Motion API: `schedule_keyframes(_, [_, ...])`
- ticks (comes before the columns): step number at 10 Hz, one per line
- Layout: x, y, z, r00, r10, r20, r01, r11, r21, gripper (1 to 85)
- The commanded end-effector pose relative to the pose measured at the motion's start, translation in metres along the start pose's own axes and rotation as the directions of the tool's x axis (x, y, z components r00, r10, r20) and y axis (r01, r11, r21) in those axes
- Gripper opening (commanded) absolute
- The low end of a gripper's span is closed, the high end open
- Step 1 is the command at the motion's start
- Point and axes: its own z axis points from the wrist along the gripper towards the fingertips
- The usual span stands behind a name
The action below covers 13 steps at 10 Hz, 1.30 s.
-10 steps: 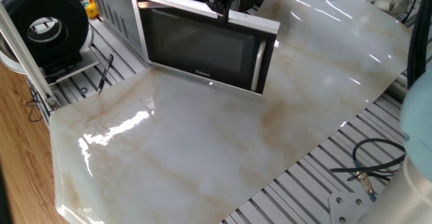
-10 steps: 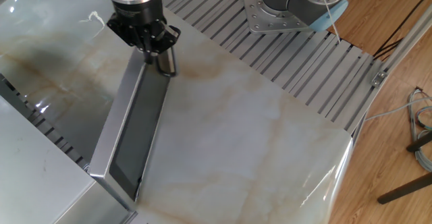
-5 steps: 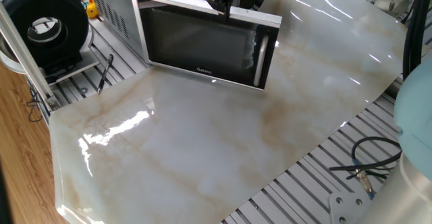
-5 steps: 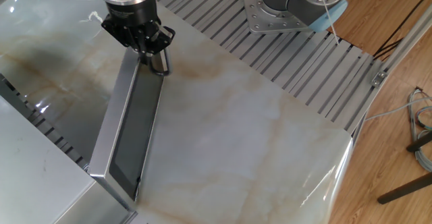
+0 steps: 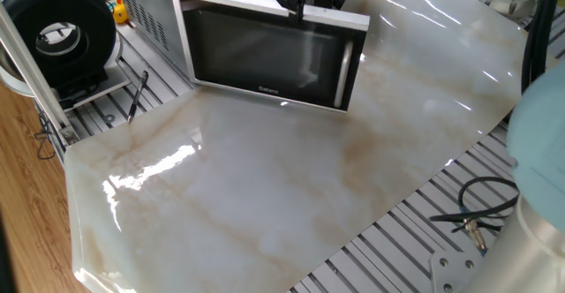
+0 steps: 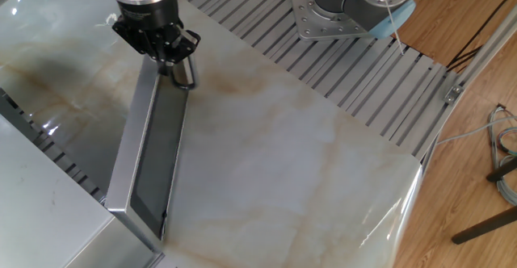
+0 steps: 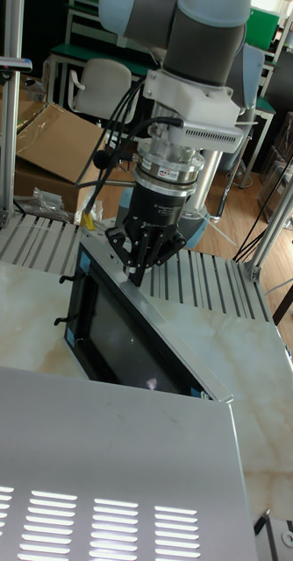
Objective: Close the microwave door
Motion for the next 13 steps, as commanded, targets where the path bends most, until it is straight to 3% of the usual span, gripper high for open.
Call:
schedule_keyframes(1, [-0.007,-0.018,0.000,0.999,-0.040,0.008,0.040,0.999,-0.013,1.3])
schedule_keyframes(5, [-0.015,-0.037,0.009,0.995,-0.095,0.011,0.096,0.995,-0.012,1.3])
schedule_keyframes(9, [-0.018,-0.037,0.009,0.999,-0.023,0.023,0.023,1.000,-0.017,1.3])
schedule_keyframes(13, [-0.016,-0.043,0.009,1.000,0.013,0.015,-0.013,1.000,0.004,1.3])
